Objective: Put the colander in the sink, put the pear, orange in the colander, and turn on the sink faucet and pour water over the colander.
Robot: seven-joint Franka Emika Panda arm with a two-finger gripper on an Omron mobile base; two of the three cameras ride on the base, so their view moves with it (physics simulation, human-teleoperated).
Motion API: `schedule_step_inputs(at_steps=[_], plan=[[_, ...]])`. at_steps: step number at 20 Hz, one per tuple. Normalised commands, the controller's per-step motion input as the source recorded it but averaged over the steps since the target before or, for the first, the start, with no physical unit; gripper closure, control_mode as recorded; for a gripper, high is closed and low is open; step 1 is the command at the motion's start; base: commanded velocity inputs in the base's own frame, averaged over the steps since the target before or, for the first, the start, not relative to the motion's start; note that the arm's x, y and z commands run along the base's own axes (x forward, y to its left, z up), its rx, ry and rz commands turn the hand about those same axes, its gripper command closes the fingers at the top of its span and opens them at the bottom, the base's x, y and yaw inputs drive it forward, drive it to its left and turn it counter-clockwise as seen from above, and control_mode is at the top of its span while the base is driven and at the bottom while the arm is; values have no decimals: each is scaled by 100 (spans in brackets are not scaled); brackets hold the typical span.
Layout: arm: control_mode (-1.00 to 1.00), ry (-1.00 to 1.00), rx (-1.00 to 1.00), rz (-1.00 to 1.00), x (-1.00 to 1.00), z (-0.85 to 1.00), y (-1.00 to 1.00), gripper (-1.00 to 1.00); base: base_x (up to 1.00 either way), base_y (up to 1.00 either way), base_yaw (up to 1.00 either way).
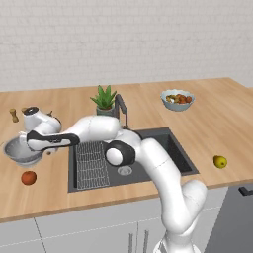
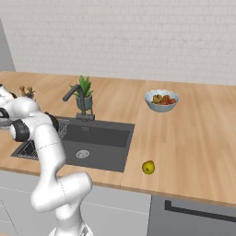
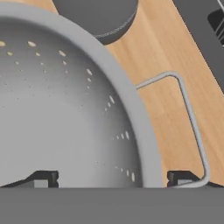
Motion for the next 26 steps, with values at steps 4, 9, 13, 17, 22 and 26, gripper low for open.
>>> schedule_step_inputs(at_steps=[4, 9, 13, 17, 22, 26], plan=[[-100, 0, 0, 0, 0, -18, 1, 100, 0, 0, 0], [-100, 0, 0, 0, 0, 0, 0, 100, 0, 0, 0], [-100, -4, 1, -2, -4, 3, -4, 100, 0, 0, 0], [-100, -9, 7, -10, -24, 38, -34, 100, 0, 0, 0], [-100, -8, 2, -9, -60, 20, -84, 100, 0, 0, 0], [-100, -16, 12, -7, -64, 49, -76, 100, 0, 0, 0]])
